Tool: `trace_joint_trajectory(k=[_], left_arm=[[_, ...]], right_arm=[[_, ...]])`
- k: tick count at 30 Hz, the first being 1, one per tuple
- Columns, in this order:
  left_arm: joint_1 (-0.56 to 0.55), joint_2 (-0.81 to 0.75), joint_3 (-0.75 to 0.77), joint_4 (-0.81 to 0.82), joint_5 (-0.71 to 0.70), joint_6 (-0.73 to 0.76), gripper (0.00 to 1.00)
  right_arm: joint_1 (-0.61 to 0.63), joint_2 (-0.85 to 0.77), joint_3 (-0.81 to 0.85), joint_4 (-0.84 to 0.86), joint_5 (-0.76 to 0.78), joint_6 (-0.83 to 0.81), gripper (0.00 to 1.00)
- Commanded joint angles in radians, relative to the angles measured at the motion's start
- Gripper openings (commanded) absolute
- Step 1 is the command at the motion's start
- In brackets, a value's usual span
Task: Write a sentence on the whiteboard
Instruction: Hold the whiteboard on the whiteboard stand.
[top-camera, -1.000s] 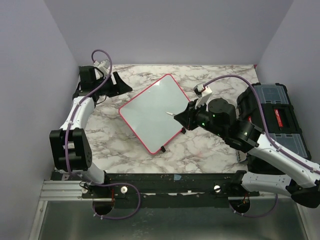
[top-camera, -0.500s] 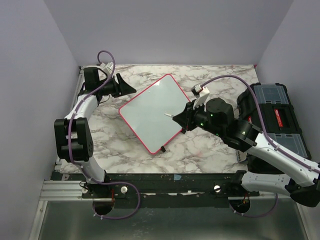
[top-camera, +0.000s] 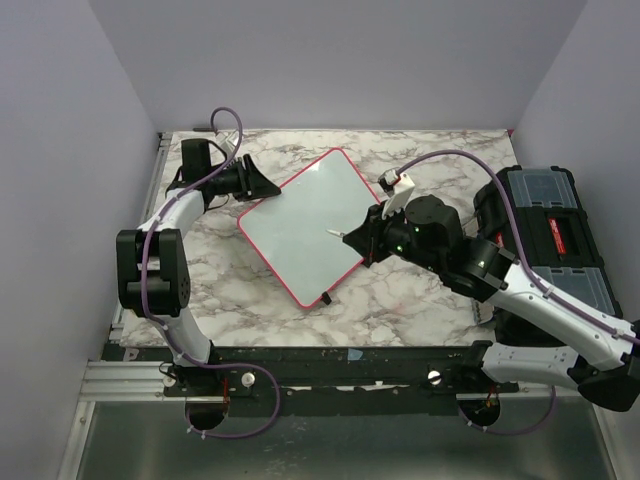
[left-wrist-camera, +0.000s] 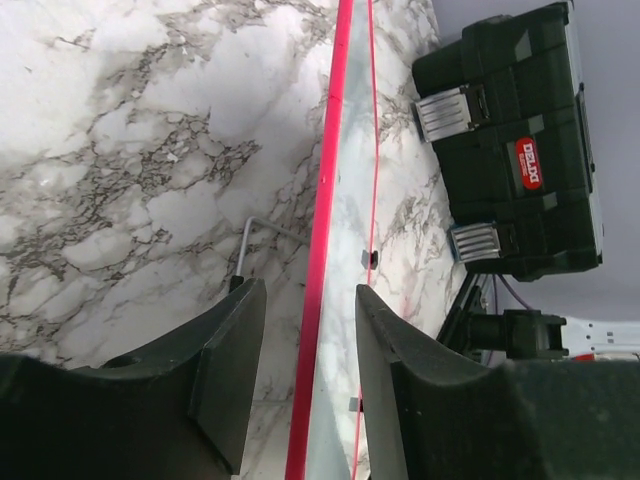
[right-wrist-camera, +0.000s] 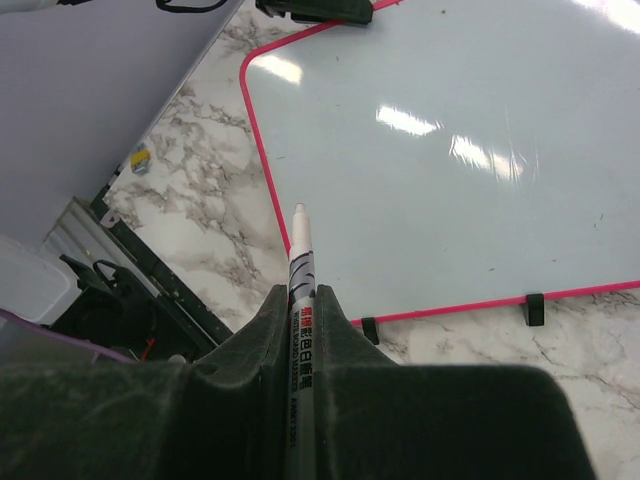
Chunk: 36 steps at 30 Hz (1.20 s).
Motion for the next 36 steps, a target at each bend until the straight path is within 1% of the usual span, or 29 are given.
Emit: trace_joint_trajectory(k=[1, 7, 11, 13, 17, 19, 26, 36], left_arm=[[-0.012, 0.012, 0.012, -0.030, 0.041, 0.033, 0.41], [-0.021, 0.020, 0.012, -0.054, 0.037, 0.043, 0.34], [-0.021, 0.013, 0.021, -0.078, 0.035, 0.060, 0.26], [-0.052, 0.010, 0.025, -0.094, 0.030, 0.070, 0.24], [-0.061, 0.014, 0.039, -0.125, 0.015, 0.087, 0.19], [-0.062, 0.008, 0.041, -0.125, 0.016, 0.086, 0.13], [-0.072, -0.007, 0.044, -0.124, 0.013, 0.088, 0.01], [-0.082, -0.044, 0.038, -0.116, -0.004, 0.093, 0.00]], right_arm=[[0.003, 0.016, 0.019, -0.021, -0.030, 0.017, 0.01], [0.003, 0.034, 0.030, -0.018, -0.043, 0.026, 0.01], [0.003, 0.041, 0.031, -0.018, -0.048, 0.030, 0.01], [0.003, 0.042, 0.031, -0.018, -0.050, 0.031, 0.01], [0.004, 0.047, 0.031, -0.016, -0.056, 0.035, 0.01], [0.003, 0.051, 0.032, -0.015, -0.062, 0.035, 0.01], [0.004, 0.099, 0.067, -0.012, -0.088, 0.034, 0.01], [0.006, 0.247, 0.162, -0.013, -0.060, 0.024, 0.01]])
